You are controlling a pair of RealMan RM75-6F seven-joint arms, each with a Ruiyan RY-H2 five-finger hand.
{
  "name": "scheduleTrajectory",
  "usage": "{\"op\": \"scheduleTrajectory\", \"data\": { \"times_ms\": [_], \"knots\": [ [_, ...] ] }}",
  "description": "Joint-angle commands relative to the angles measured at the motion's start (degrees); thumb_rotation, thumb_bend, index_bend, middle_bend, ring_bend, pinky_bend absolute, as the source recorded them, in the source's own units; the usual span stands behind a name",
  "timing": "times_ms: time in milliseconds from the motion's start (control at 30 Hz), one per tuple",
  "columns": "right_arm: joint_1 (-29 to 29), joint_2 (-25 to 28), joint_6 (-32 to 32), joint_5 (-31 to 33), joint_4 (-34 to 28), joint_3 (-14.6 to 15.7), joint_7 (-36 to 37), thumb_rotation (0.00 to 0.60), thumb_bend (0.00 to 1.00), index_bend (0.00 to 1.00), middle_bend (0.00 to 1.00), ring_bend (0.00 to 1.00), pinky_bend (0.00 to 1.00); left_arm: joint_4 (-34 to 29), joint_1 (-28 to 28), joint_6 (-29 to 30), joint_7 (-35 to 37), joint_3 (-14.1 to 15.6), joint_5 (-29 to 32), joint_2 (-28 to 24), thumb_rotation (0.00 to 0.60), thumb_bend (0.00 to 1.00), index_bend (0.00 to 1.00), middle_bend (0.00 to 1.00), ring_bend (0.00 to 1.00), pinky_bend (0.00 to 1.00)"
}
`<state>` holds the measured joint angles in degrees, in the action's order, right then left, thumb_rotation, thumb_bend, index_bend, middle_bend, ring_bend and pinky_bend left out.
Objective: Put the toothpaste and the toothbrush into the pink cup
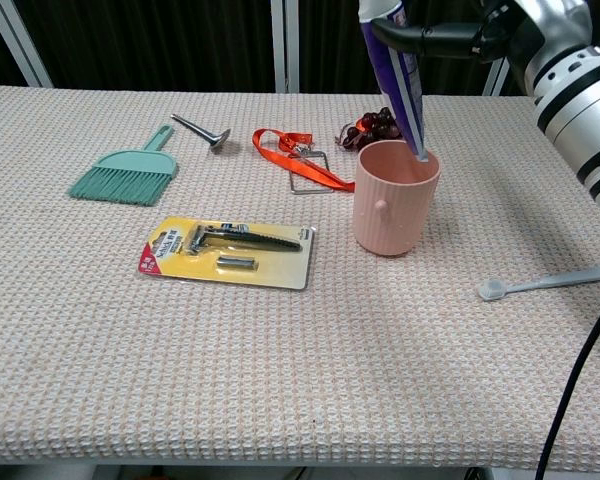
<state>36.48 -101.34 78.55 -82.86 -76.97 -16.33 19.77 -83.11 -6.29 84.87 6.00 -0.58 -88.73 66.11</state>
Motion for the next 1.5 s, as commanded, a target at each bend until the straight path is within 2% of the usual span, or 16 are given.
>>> {"op": "scheduleTrajectory", "data": {
  "times_ms": [33,167,533,667,967,1233,1500],
  "knots": [
    [0.24,-2.04,-1.22,0.01,2.78,1.08,3.55,0.600,0.70,0.76,0.62,0.21,0.00,0.18,0.22,0.33,0.40,-0.01,0.03,0.03,0.584,0.14,0.13,0.08,0.11,0.22],
    [-0.11,-3.53,-1.84,0.11,5.59,1.85,6.63,0.600,0.67,0.76,0.62,0.21,0.00,0.40,0.67,1.23,0.74,0.12,-0.34,0.06,0.585,0.14,0.13,0.08,0.11,0.22],
    [-1.16,-6.37,-0.59,-4.85,14.52,6.92,9.47,0.600,0.63,0.75,0.61,0.21,0.00,1.17,1.30,2.96,4.77,0.28,-1.48,-0.01,0.578,0.14,0.13,0.08,0.11,0.22],
    [-1.27,-7.54,-0.58,-5.08,16.80,7.18,10.44,0.600,0.62,0.72,0.60,0.21,0.00,1.98,1.52,3.95,2.42,-0.10,-1.59,0.35,0.579,0.14,0.13,0.08,0.11,0.22],
    [-1.02,-8.59,-2.07,-5.09,19.60,7.52,11.30,0.600,0.61,0.67,0.59,0.20,0.00,1.56,1.43,3.22,2.53,-0.09,-1.21,0.33,0.580,0.14,0.13,0.08,0.11,0.22],
    [-1.27,-8.43,-3.35,-5.31,20.94,8.48,12.34,0.600,0.57,0.55,0.51,0.12,0.00,1.58,1.29,2.80,2.45,-0.02,-1.24,0.37,0.583,0.14,0.13,0.08,0.11,0.22],
    [-1.42,-7.83,-3.25,-5.98,21.19,8.90,12.87,0.600,0.48,0.45,0.45,0.07,0.00,1.50,1.28,2.82,2.32,-0.06,-1.27,0.42,0.585,0.14,0.13,0.08,0.11,0.22]
  ]
}}
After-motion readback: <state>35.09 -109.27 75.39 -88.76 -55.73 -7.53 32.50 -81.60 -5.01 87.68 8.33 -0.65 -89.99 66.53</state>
